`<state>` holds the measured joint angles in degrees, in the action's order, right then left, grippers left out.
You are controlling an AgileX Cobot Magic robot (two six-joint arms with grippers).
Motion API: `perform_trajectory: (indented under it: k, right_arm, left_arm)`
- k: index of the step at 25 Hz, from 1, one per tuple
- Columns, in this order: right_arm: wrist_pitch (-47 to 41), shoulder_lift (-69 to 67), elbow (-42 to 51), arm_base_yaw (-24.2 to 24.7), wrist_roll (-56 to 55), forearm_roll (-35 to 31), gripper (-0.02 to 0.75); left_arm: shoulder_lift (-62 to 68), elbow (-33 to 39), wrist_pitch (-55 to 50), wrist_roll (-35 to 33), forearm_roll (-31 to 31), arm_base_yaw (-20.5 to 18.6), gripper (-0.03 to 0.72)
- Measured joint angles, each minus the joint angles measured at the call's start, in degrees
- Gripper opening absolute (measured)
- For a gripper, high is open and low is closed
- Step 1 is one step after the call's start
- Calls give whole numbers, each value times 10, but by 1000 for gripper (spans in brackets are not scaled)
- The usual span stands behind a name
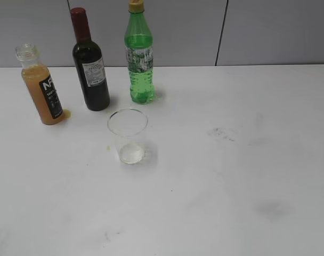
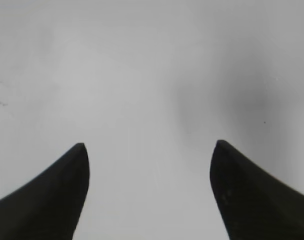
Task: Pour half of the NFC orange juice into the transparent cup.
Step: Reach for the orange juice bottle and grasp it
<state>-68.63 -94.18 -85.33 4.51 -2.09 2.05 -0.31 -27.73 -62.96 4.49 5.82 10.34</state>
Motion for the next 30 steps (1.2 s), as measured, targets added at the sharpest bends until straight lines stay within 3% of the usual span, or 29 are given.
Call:
perform_trajectory:
  k: [9, 12, 21, 30]
  right_arm:
    - [-4, 175, 172, 0, 5, 1, 574]
    - [-5, 272, 248, 0, 5, 3, 574]
    - [42, 585, 440, 0, 7, 4, 573]
    - [78, 830, 562, 0, 10, 9, 573]
  left_arm:
    - [0, 0, 0, 0, 0, 0, 251]
    - [0, 0, 0, 0, 0, 0, 316]
    - [0, 0, 0, 0, 0, 0, 633]
    - [0, 0, 2, 0, -5, 0, 667]
